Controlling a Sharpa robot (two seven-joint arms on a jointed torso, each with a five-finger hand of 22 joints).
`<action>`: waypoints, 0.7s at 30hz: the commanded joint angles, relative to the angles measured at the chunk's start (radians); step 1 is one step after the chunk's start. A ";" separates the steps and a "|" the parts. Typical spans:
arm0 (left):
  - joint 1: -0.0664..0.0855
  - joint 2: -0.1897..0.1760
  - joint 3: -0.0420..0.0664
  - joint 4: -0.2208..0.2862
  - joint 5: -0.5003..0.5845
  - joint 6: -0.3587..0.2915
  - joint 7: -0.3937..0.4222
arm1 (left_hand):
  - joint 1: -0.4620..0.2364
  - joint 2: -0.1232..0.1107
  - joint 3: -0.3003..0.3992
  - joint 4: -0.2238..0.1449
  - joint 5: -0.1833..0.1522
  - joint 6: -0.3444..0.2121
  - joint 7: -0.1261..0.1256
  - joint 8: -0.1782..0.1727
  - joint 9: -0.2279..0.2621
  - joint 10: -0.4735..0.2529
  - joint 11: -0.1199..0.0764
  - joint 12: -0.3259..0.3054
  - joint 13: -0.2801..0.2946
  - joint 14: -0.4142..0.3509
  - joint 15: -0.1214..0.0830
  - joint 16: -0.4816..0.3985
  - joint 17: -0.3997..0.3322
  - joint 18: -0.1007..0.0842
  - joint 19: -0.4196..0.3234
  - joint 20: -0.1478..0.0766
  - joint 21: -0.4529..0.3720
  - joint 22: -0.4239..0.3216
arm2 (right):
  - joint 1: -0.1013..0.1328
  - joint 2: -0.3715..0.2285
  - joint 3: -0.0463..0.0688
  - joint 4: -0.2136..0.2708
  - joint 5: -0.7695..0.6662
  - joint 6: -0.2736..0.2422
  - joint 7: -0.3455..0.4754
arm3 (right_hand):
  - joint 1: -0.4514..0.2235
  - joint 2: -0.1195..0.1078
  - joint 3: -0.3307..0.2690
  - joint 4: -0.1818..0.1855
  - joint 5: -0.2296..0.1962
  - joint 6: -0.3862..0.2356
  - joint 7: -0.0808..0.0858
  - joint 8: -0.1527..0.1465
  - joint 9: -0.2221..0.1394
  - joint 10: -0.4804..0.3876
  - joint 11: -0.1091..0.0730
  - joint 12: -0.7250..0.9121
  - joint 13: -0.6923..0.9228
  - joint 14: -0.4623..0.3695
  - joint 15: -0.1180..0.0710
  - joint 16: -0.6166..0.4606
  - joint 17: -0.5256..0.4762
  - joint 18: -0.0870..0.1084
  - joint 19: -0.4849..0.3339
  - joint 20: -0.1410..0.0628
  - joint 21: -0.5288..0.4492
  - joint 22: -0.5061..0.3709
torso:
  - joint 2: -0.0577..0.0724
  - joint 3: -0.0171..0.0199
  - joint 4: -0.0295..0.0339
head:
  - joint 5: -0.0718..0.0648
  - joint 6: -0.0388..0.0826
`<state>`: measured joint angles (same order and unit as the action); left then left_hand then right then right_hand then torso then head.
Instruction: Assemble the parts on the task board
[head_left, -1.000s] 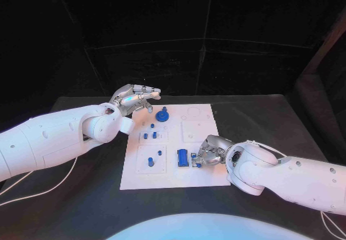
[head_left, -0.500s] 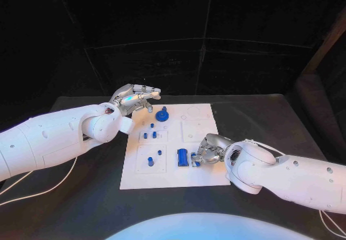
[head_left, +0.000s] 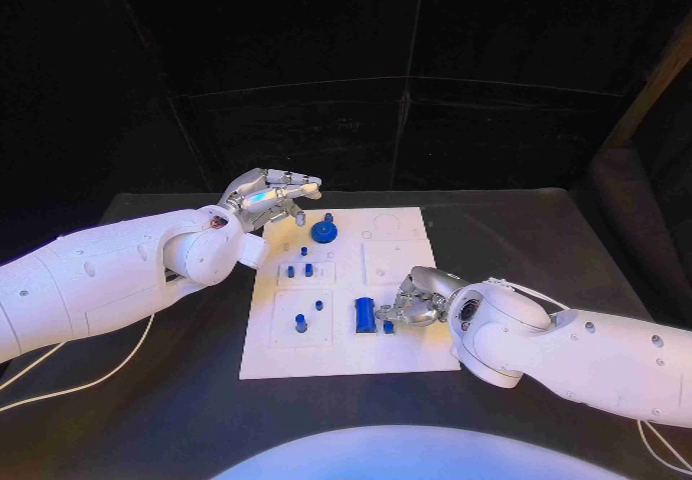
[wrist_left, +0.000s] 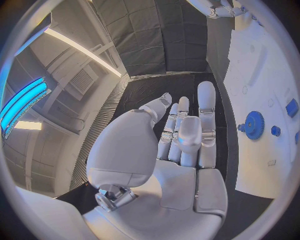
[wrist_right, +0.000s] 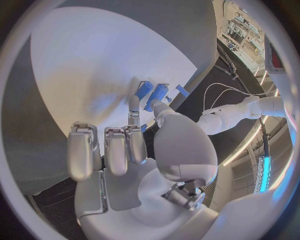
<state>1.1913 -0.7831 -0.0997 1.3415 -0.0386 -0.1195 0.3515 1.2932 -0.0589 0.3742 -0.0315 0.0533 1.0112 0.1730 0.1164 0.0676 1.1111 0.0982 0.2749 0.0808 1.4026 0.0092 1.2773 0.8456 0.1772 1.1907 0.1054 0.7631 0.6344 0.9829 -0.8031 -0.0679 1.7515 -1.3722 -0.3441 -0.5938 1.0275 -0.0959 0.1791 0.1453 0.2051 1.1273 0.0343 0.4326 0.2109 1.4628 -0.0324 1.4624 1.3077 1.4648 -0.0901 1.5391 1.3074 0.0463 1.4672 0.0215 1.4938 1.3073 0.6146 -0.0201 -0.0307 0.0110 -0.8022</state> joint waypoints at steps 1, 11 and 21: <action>0.001 0.000 0.000 0.001 0.001 0.015 -0.001 | 0.001 0.009 0.004 0.002 0.000 -0.006 0.002 0.005 0.000 -0.005 -0.001 0.004 0.001 -0.006 0.002 -0.004 -0.001 0.006 -0.002 0.008 -0.007 -0.001 | 0.001 -0.004 0.000 0.002 -0.018 -0.007 0.002 | 0.001 0.010 -0.021 0.008 -0.007 -0.007 -0.001 0.008 0.005 0.048 -0.004 -0.005 0.170 0.093 -0.007 -0.003 0.205 -0.018 0.068 -0.009 -0.004 0.139 | 0.000 0.0004 -0.0001 | -0.002 0.001; 0.001 -0.002 0.000 0.000 0.001 0.017 -0.003 | 0.001 0.009 0.004 0.002 0.000 -0.006 0.002 0.005 0.000 -0.005 -0.001 0.004 0.001 -0.006 0.002 -0.004 -0.001 0.006 -0.002 0.008 -0.007 -0.001 | 0.001 -0.043 0.000 0.028 -0.011 -0.010 0.039 | 0.039 0.013 -0.073 0.017 -0.009 -0.015 -0.001 0.015 0.019 0.049 -0.004 -0.004 0.172 0.093 -0.007 -0.003 0.205 -0.018 0.068 -0.010 -0.004 0.138 | -0.001 0.0008 -0.0013 | -0.006 0.005; 0.001 -0.002 0.000 0.000 0.001 0.018 -0.003 | 0.001 0.009 0.004 0.002 0.000 -0.006 0.002 0.005 0.000 -0.005 -0.001 0.004 0.001 -0.006 0.002 -0.004 -0.001 0.006 -0.002 0.008 -0.007 -0.001 | 0.001 -0.074 0.000 0.062 0.012 0.036 0.071 | 0.086 0.014 -0.111 0.008 -0.015 -0.020 0.000 0.020 0.029 0.049 -0.004 -0.003 0.174 0.093 -0.007 -0.004 0.205 -0.018 0.068 -0.009 -0.004 0.139 | 0.000 0.0006 -0.0021 | -0.009 0.007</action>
<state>1.1913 -0.7856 -0.0997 1.3410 -0.0386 -0.1162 0.3490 1.2932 -0.0589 0.3742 -0.0316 0.0533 1.0113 0.1730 0.1163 0.0676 1.1111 0.0982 0.2749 0.0807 1.4026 0.0092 1.2772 0.8457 0.1772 1.1907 0.1054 0.7631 0.6345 0.9826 -0.8760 -0.0680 1.8106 -1.3729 -0.3326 -0.5523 1.1042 -0.0797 0.0729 0.1522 0.1923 1.1140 0.0357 0.4492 0.2395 1.4628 -0.0323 1.4624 1.3076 1.4649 -0.0898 1.5391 1.3073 0.0462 1.4636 0.0179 1.4938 1.3073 0.6137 -0.0196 -0.0327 0.0039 -0.7953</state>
